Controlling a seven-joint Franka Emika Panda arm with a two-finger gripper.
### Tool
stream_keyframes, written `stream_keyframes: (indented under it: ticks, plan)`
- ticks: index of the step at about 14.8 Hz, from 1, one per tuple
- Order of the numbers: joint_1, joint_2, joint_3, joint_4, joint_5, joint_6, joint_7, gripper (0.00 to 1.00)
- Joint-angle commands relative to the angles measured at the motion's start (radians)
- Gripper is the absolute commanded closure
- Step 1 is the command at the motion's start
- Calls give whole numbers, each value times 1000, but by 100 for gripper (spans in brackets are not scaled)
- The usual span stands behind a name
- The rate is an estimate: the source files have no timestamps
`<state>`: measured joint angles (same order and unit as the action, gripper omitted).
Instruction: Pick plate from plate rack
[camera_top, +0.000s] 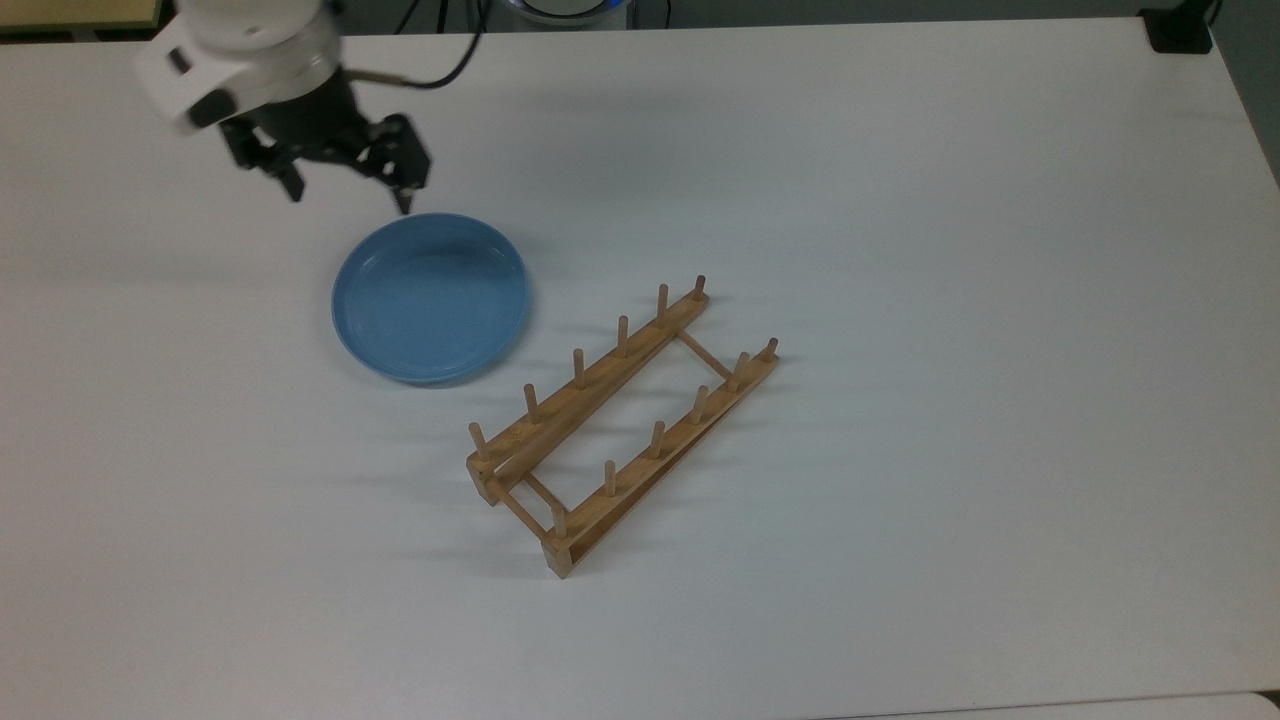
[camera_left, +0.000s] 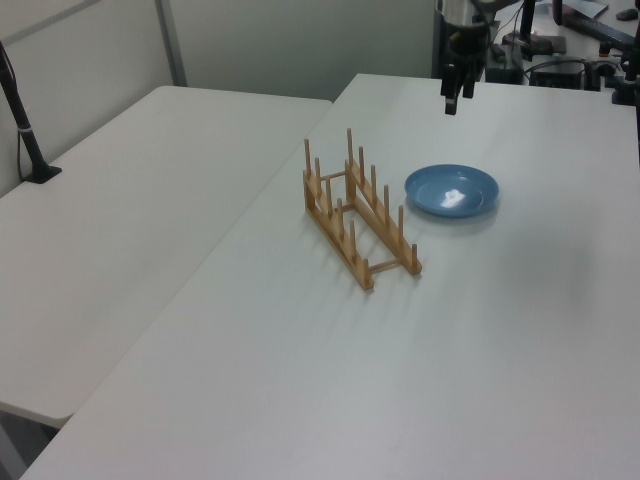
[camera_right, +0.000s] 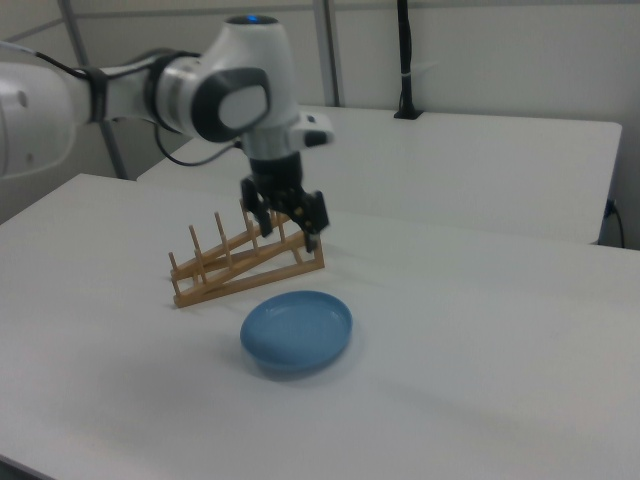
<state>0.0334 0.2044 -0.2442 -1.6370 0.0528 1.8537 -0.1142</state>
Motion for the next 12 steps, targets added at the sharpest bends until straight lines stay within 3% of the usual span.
stream_keyframes:
  ticks: [1, 4, 12]
  plan:
    - [3, -85, 81, 12, -47, -85, 89, 0]
    - [23, -109, 137, 65, -47, -198, 108, 0]
    - [62, -140, 114, 48, -36, -215, 149, 0]
